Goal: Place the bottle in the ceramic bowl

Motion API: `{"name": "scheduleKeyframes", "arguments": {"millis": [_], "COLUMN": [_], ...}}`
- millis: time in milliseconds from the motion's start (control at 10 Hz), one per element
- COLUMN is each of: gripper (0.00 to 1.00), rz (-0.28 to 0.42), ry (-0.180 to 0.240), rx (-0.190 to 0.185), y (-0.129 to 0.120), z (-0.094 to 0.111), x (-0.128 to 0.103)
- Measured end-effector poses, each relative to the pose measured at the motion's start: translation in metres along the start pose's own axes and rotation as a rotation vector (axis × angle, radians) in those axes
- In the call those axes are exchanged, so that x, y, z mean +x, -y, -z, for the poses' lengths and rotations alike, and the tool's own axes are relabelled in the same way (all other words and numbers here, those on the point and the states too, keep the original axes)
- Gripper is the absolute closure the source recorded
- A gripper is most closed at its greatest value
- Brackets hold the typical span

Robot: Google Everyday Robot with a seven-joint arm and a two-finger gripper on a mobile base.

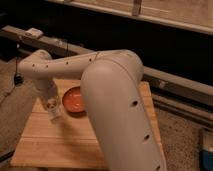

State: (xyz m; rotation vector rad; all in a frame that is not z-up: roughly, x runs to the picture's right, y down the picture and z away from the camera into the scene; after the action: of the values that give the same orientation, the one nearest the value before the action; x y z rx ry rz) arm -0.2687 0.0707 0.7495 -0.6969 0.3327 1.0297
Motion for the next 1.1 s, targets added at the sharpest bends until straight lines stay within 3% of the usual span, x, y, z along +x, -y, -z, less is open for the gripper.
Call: {"name": "scheduleKeyframes", "arguments": {"millis": [300, 800, 1100], "gripper": [1.00, 0.99, 0.71], "rz": [-0.068, -0.191, -0.254], "ry": [0.035, 0.036, 0.022], "rx": [0.000, 0.017, 0.013], "y": [0.036, 0.095, 0.122], "z": [0.015, 0.009, -0.005], "x": [-0.028, -0.055, -0.067]}}
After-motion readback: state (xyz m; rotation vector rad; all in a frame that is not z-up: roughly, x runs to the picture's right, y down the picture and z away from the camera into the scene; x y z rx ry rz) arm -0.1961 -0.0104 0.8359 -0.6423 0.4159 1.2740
